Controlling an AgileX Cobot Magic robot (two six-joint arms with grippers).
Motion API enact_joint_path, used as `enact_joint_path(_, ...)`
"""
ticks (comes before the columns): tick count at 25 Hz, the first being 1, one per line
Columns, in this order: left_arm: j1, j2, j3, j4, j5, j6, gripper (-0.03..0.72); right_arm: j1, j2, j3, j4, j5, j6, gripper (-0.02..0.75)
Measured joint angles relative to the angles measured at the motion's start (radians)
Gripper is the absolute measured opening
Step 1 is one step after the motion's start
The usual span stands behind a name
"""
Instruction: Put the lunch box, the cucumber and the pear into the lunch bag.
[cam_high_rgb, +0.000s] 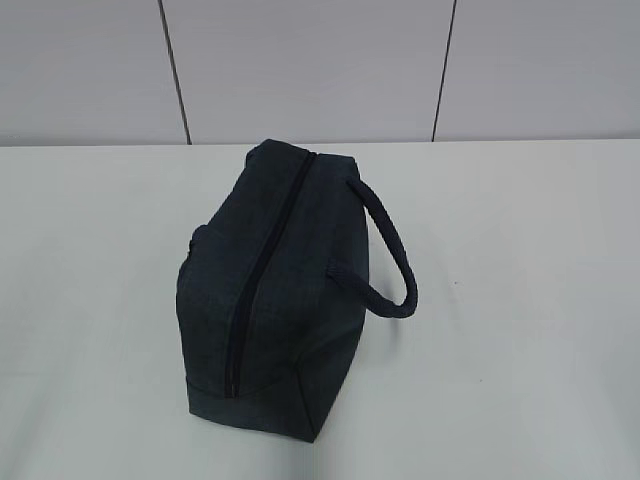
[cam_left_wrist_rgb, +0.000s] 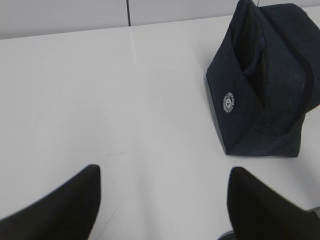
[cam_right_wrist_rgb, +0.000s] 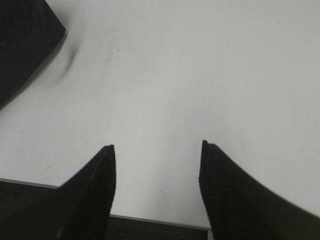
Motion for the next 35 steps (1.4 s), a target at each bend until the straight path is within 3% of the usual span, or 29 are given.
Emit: enact_joint_path(35, 0.007, 0.0, 0.0, 0.0, 0.0, 0.0, 0.469, 0.0, 0.0, 0.0, -0.002, 0.0, 0.0, 0.425)
